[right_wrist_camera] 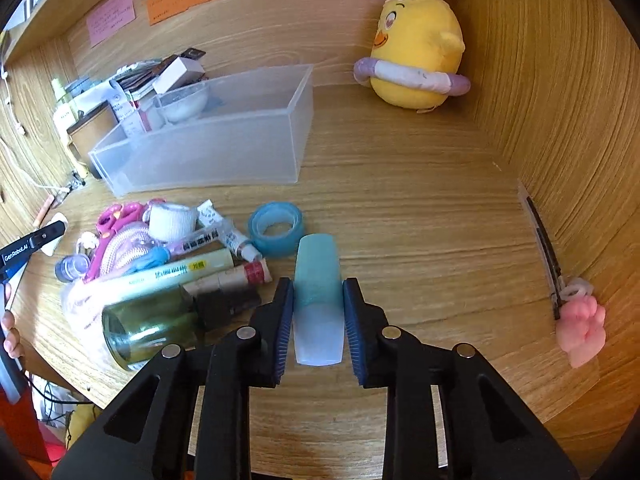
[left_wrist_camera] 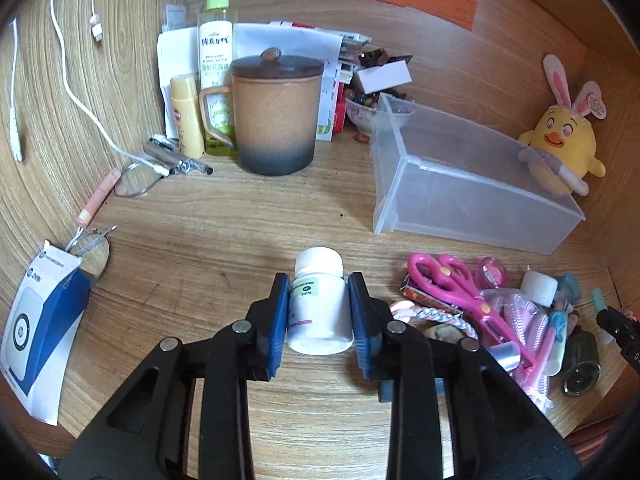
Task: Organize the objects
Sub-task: 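Grasp the white pill bottle with left gripper while right grasps teal-capped tube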
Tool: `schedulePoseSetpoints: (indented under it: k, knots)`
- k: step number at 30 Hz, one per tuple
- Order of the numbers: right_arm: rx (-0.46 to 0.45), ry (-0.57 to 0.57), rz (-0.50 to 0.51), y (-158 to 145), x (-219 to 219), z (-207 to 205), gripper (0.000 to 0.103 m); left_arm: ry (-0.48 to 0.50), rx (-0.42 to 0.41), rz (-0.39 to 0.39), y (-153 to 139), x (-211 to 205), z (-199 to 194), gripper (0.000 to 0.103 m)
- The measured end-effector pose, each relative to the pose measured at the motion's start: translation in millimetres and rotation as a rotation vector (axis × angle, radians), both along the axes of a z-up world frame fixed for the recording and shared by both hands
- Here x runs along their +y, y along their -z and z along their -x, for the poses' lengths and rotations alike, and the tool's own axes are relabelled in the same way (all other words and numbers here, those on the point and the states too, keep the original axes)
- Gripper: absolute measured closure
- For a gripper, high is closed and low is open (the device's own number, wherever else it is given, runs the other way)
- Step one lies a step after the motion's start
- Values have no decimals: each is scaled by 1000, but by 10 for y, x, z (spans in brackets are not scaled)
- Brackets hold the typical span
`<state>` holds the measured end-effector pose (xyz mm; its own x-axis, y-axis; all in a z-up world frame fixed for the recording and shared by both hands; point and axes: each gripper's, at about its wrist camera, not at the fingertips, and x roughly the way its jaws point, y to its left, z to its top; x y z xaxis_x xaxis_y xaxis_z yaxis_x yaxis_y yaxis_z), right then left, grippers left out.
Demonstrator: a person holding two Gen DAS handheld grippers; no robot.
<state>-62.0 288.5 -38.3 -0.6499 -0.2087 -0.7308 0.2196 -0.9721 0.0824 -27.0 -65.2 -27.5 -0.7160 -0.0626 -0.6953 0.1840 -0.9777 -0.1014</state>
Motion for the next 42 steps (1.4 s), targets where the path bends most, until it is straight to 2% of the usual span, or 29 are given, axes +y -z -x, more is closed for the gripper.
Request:
schedulePoseSetpoints:
  k: [9, 16, 21, 29, 35, 42]
  knots:
    - [165, -48, 14, -556, -135, 290, 80, 106, 112, 15, -511, 203, 214, 74]
    - [199, -114, 46, -780, -336, 647, 80, 183, 133, 22, -698, 364, 519, 74]
    - [155, -166, 55, -764, -474, 967, 80, 237, 77, 18, -648, 448, 814, 74]
    - [51, -217, 16, -541, -695, 1374, 80, 309, -50, -15, -475, 514, 1297, 74]
    - [-18, -277, -35, -363, -887, 1562, 80, 349, -128, 13, -319, 624, 1558, 74]
    - [-88, -333, -81, -186, -1122, 1723, 80, 392, -173, 75, -193, 776, 1689, 74]
